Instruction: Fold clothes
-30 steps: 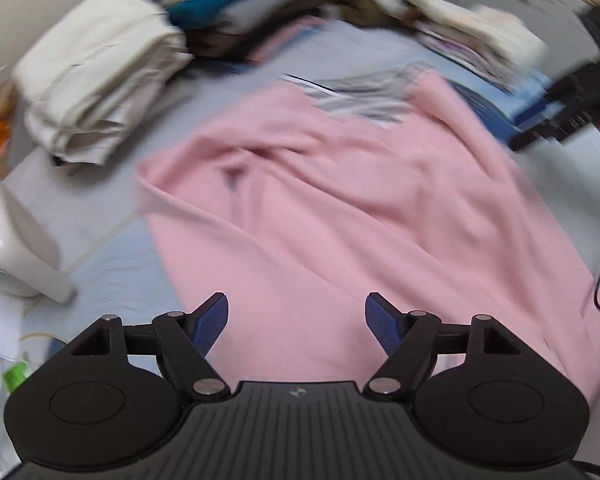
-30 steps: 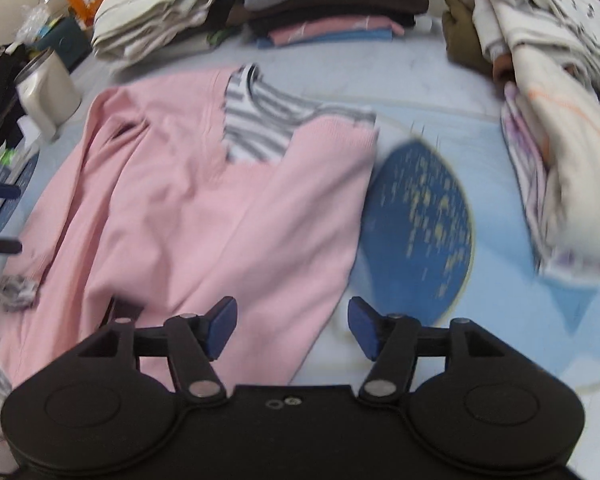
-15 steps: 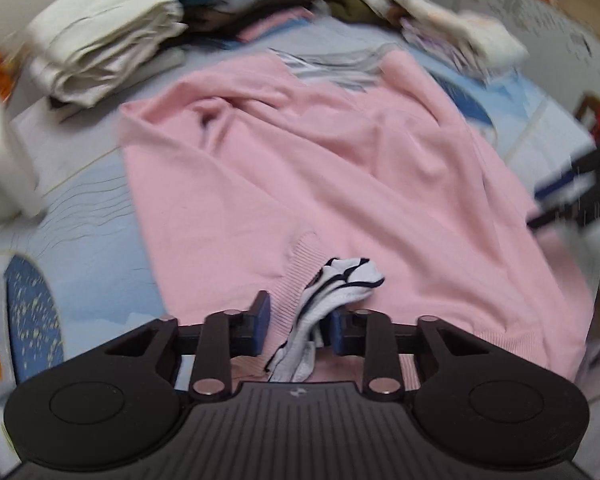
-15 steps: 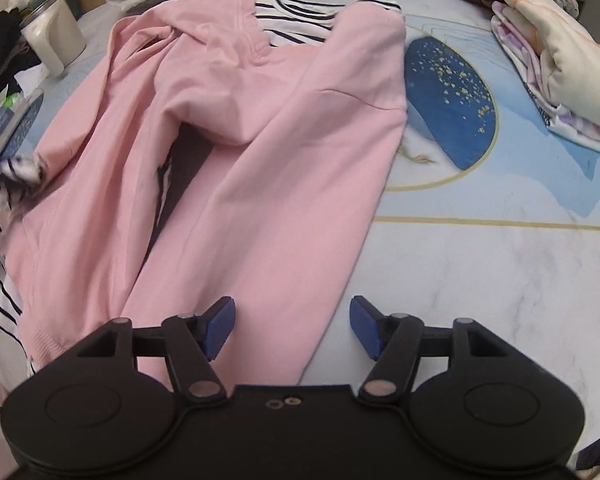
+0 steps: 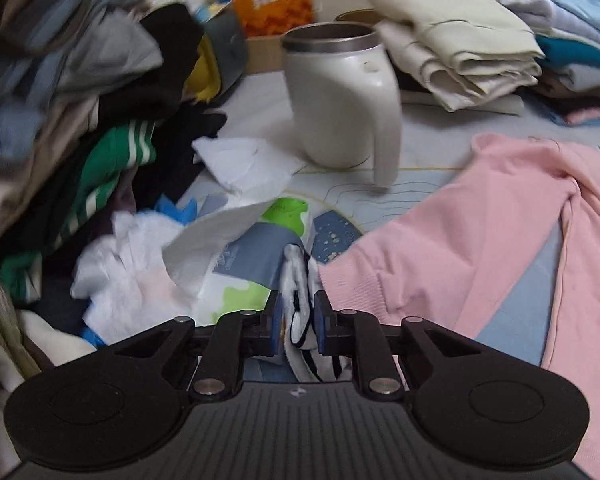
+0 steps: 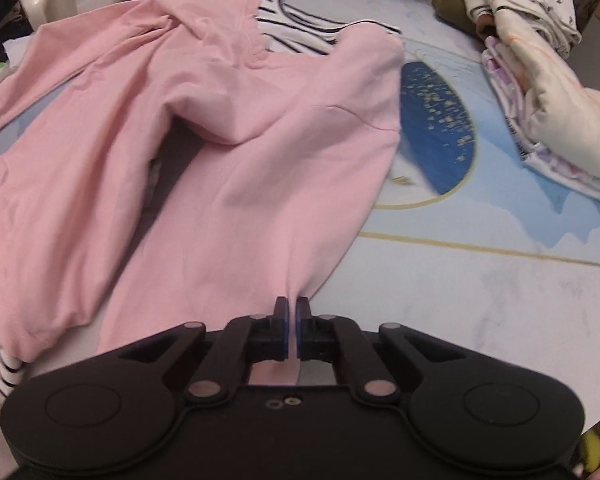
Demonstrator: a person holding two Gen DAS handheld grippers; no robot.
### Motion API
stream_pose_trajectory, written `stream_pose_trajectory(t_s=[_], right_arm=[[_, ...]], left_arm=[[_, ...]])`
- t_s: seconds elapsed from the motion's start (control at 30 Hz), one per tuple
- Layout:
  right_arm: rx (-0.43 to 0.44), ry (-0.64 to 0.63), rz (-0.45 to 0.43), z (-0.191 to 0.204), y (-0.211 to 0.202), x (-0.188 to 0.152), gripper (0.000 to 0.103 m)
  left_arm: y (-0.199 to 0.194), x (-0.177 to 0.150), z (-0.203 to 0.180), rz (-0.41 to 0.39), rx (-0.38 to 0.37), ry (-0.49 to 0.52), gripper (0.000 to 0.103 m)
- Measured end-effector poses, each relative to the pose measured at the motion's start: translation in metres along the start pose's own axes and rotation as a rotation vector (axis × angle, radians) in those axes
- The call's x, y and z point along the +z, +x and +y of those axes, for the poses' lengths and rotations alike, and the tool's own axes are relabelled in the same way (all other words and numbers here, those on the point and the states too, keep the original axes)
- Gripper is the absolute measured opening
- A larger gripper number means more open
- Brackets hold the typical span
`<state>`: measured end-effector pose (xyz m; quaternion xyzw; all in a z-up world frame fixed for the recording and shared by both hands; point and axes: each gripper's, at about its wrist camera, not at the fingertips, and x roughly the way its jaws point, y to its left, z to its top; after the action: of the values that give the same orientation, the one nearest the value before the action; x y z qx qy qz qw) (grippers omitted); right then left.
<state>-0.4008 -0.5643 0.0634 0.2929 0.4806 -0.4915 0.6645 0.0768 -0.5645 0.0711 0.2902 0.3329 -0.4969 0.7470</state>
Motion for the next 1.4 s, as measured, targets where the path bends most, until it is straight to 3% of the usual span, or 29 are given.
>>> stream_pose_trajectory(t_s=[0.07, 0.1, 0.2, 0.23, 0.33, 0.4, 0.5, 0.63, 0.93, 0.97, 1.1, 1.27, 1.4], right_arm=[[-0.060, -0.009, -0.007, -0.020, 0.002, 0.004, 0.090], [-0.098, -0.010, -0.013, -0.032, 0.004, 0.006, 0.093], [-0.221, 0.011, -0.025, -0.073, 0.013, 0.020, 0.094], [-0.251, 0.018, -0.031, -0.087, 0.018, 0.025, 0.093], [-0.324, 0.048, -0.030, -0.122, 0.033, 0.038, 0.103], [-0.301, 0.056, -0.031, -0.129, 0.033, 0.041, 0.103], [-0.265, 0.068, -0.034, -0.139, 0.032, 0.045, 0.103], [-0.100, 0.103, -0.100, -0.122, -0.001, 0.043, 0.103], [0.295, 0.060, -0.033, -0.031, 0.004, 0.037, 0.103], [0.320, 0.056, -0.032, -0.023, 0.006, 0.039, 0.103], [0.401, 0.038, -0.008, 0.001, 0.018, 0.048, 0.103], [0.453, -0.007, -0.015, 0.015, 0.014, 0.063, 0.103], [0.532, -0.034, -0.038, 0.027, 0.000, 0.095, 0.103]], left_arm=[[-0.002, -0.003, -0.003, 0.023, -0.019, 0.001, 0.017], [-0.007, -0.006, -0.006, 0.023, -0.030, 0.013, 0.024], [-0.032, -0.016, -0.021, -0.015, -0.076, 0.059, 0.066], [-0.042, -0.020, -0.027, -0.031, -0.110, 0.080, 0.071], [-0.067, -0.029, -0.048, -0.061, -0.239, 0.162, 0.071], [-0.075, -0.036, -0.068, -0.060, -0.327, 0.237, 0.071], [-0.068, -0.048, -0.092, -0.025, -0.371, 0.311, 0.071], [-0.049, -0.061, -0.099, 0.104, -0.400, 0.269, 0.071], [-0.047, -0.078, -0.102, 0.156, -0.367, 0.222, 0.071], [-0.047, -0.078, -0.103, 0.153, -0.357, 0.225, 0.070], [-0.052, -0.077, -0.110, 0.134, -0.392, 0.236, 0.033], [-0.065, -0.070, -0.118, 0.088, -0.433, 0.266, 0.033], [-0.062, -0.066, -0.124, 0.072, -0.478, 0.304, 0.033]])
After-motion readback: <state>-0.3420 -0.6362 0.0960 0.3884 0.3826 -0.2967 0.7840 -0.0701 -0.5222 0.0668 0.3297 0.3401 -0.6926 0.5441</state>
